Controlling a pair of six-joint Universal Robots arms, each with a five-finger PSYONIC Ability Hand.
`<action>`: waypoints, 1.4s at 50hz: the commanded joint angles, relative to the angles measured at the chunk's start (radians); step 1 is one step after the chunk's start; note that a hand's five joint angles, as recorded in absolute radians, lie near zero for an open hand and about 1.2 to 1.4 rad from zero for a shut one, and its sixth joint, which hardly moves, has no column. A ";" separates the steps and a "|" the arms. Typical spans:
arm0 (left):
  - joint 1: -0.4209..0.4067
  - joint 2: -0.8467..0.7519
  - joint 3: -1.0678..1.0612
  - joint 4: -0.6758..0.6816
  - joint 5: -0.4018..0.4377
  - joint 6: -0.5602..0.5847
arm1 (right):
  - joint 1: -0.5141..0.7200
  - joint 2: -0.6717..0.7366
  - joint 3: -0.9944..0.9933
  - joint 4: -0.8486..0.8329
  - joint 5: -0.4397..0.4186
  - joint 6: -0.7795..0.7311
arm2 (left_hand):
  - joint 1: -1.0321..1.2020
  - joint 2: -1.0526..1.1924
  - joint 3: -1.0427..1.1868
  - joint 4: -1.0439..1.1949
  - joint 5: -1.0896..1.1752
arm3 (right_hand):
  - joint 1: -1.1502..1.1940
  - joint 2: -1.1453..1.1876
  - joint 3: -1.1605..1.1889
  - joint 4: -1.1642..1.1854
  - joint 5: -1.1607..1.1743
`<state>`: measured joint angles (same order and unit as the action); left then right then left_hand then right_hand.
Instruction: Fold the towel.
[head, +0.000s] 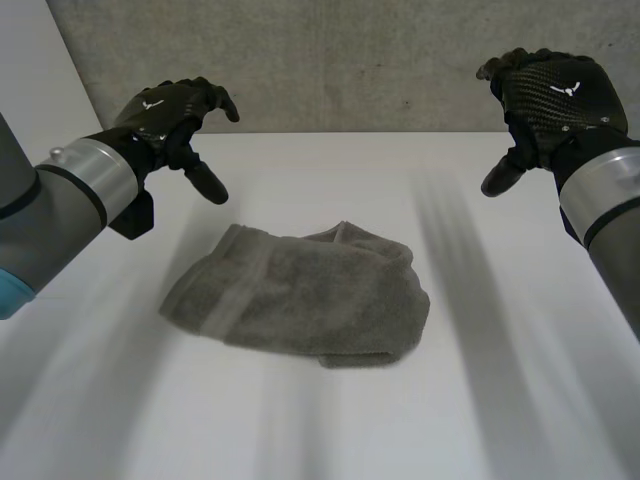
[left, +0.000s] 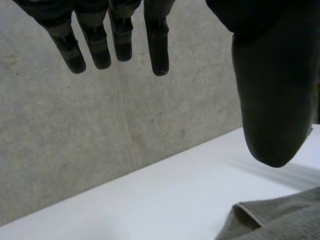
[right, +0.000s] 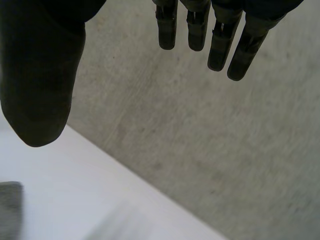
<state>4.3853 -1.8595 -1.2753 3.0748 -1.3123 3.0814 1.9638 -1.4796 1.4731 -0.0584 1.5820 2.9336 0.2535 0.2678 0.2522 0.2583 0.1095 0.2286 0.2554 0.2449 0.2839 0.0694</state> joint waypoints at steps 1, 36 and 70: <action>-0.007 0.029 0.007 -0.038 -0.070 -0.007 | -0.006 0.059 -0.108 0.187 -0.010 0.088 | 0.028 0.013 0.029 0.023 -0.003 | -0.054 -0.081 -0.070 -0.109 -0.069; -0.010 -0.001 0.008 -0.024 -0.070 -0.003 | -0.023 0.061 -0.076 0.095 -0.214 0.094 | -0.061 -0.075 -0.059 -0.065 -0.091 | -0.054 -0.081 -0.070 -0.109 -0.069; -0.006 -0.409 -0.013 0.176 0.108 0.461 | 0.043 0.455 -0.063 0.097 -0.395 -0.085 | 0.095 0.081 0.096 0.090 0.064 | 1.168 1.141 1.151 1.112 1.152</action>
<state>4.3791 -2.3109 -1.2849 3.2519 -1.1876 3.5488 1.9803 -0.9589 1.3941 0.0396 1.1970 2.8425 0.2851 0.2881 0.2856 0.2843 0.1202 1.2529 1.2358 1.1846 1.2610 1.0601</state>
